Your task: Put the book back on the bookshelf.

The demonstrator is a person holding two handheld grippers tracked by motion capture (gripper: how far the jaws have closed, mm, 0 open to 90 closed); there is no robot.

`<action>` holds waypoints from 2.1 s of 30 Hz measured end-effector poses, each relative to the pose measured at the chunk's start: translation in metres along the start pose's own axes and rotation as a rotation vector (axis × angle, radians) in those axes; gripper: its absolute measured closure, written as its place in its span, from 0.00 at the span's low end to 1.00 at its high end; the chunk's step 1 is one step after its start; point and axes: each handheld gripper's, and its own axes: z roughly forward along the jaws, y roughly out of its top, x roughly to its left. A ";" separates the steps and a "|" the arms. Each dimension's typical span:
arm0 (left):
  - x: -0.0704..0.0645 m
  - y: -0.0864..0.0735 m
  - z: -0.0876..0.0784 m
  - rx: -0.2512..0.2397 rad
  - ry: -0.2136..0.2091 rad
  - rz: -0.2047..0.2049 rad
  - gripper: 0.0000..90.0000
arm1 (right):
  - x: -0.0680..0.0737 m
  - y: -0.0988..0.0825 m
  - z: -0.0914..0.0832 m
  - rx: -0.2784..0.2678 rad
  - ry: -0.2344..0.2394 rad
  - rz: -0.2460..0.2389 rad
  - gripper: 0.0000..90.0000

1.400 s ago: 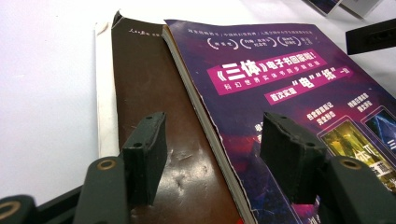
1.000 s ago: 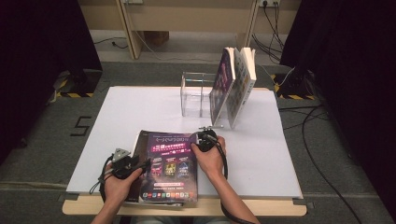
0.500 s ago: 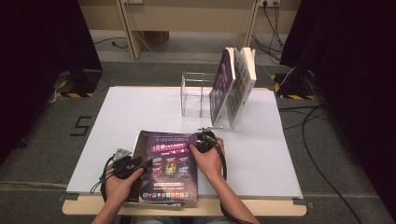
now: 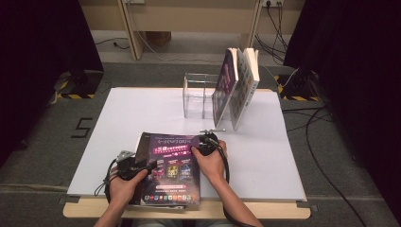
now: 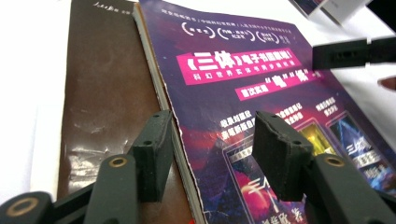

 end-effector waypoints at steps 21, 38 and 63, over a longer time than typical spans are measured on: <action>-0.016 0.000 0.008 0.014 0.060 0.068 0.68 | -0.023 0.020 0.001 0.060 0.025 0.047 0.62; -0.020 0.000 0.011 0.017 0.083 0.109 0.68 | -0.027 0.027 0.007 0.051 0.037 0.078 0.59; -0.022 0.002 0.011 0.030 0.091 0.139 0.69 | -0.039 0.027 -0.006 -0.017 0.120 0.181 0.81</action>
